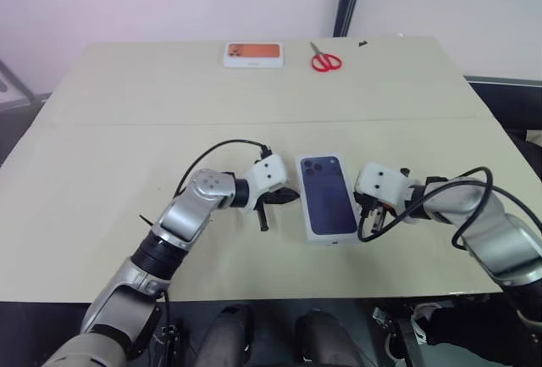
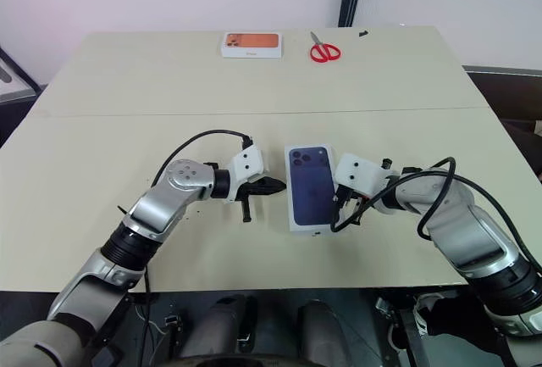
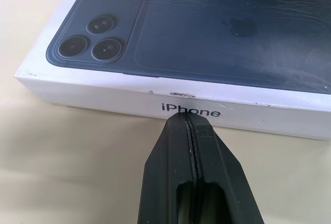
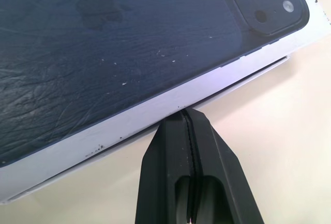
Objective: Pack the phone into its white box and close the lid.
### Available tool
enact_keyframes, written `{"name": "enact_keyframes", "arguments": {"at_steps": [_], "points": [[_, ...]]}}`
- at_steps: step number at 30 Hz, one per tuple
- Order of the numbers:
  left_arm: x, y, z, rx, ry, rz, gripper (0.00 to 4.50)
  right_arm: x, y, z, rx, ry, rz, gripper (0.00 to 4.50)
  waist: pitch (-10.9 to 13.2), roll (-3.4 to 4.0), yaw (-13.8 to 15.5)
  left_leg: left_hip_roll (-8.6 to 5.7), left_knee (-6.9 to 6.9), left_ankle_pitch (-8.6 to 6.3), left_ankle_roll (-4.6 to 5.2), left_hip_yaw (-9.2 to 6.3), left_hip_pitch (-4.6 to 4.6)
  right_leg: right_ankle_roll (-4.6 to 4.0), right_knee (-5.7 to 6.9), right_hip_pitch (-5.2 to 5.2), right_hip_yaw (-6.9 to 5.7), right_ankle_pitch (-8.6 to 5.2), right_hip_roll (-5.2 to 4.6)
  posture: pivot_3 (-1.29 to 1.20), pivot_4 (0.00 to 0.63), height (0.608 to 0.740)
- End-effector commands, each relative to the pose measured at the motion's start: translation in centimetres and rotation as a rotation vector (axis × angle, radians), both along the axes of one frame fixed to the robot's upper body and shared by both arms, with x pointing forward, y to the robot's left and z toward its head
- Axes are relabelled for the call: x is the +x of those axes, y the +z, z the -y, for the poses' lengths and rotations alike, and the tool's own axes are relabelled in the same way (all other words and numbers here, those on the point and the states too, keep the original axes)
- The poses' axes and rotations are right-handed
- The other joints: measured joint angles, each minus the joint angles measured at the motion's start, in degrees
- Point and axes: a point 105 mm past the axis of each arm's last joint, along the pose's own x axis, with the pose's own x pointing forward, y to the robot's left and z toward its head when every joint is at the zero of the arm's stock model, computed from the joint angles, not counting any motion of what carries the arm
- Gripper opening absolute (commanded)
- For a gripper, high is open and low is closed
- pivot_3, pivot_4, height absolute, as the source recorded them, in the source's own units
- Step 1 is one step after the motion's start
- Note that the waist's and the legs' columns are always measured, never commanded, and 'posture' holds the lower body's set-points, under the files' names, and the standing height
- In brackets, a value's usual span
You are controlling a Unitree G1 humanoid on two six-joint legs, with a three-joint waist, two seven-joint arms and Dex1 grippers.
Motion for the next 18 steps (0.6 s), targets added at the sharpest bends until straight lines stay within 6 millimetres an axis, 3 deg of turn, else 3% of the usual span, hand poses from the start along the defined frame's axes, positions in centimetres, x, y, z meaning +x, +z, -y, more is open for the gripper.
{"name": "enact_keyframes", "arguments": {"at_steps": [1,18], "points": [[-0.4,1.5,1.1,-0.028,-0.048,0.059,0.00,0.0,0.7,0.2,0.006,-0.001,0.028,0.01,0.0,0.00,0.0,0.00,0.00,0.00,0.00,0.00,0.00,0.00,0.00,0.00,0.00,0.00,0.00,0.00,0.150,0.740],[-0.7,2.0,1.6,-0.034,-0.070,0.081,0.00,-0.3,1.8,0.5,-0.011,0.011,0.045,0.01,0.0,0.00,1.1,-0.01,0.05,0.00,0.00,0.01,-0.01,0.00,0.00,0.00,0.01,0.00,0.00,0.00,0.150,0.740]]}}
